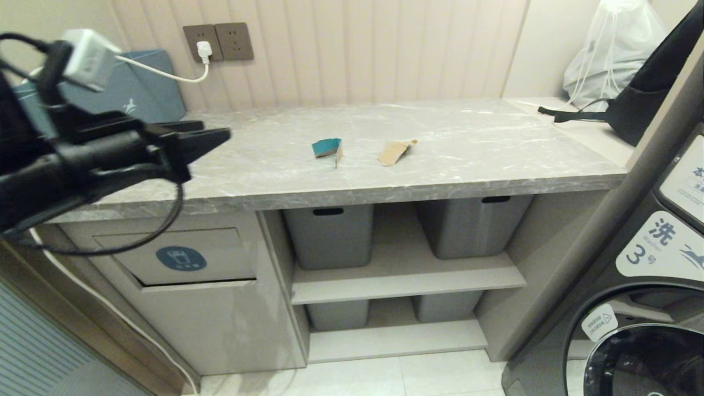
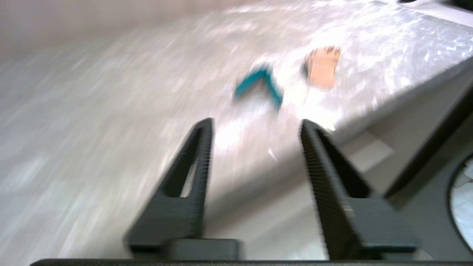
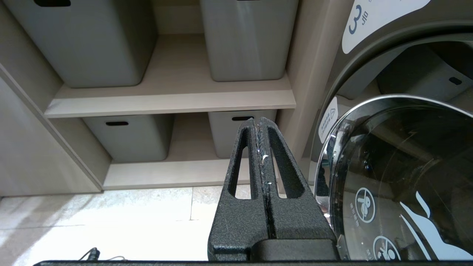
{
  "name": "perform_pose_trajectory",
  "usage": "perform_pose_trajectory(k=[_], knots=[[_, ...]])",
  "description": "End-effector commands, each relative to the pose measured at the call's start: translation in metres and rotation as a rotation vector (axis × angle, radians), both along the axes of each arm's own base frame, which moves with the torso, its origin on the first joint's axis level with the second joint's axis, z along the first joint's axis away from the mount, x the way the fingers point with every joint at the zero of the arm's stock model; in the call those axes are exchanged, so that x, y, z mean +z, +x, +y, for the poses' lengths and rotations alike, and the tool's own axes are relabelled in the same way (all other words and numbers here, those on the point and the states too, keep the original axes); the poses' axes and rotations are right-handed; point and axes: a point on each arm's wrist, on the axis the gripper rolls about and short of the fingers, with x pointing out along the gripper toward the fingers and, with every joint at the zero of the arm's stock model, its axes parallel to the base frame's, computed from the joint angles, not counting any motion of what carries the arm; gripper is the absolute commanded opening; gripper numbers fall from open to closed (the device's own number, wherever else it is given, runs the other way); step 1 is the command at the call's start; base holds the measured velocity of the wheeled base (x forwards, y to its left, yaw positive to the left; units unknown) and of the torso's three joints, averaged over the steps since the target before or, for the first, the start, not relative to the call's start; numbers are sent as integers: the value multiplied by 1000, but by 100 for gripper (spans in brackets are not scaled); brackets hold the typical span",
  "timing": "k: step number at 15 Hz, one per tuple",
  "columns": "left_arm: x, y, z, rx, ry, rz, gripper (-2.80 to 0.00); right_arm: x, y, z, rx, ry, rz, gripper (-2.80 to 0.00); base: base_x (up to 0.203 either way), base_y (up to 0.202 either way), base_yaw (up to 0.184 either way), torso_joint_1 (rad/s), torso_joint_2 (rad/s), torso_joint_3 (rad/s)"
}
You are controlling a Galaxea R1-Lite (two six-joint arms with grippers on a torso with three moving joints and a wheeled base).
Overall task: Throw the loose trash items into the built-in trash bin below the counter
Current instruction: Pick up the garbage
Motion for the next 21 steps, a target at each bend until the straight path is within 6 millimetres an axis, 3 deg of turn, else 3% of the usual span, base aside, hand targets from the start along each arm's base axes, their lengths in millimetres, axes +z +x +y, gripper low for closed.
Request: perform_pose_trajectory(k=[1, 4, 8, 14, 21], knots=[[-47, 80, -40, -59, 46, 94, 0, 0, 0, 0, 1, 0, -1, -280, 0, 0, 0, 0, 0, 0], [-54, 135, -93, -131, 73, -38, 0, 0, 0, 0, 1, 0, -1, -280, 0, 0, 0, 0, 0, 0], [-65, 165, -136, -155, 76, -107, 0, 0, 0, 0, -1, 0, -1, -280, 0, 0, 0, 0, 0, 0], [-49, 177, -146, -81, 80, -82, 0, 0, 0, 0, 1, 0, -1, -280, 0, 0, 0, 0, 0, 0], [-56, 178, -145, 7, 127, 46, 0, 0, 0, 0, 1, 0, -1, -280, 0, 0, 0, 0, 0, 0]])
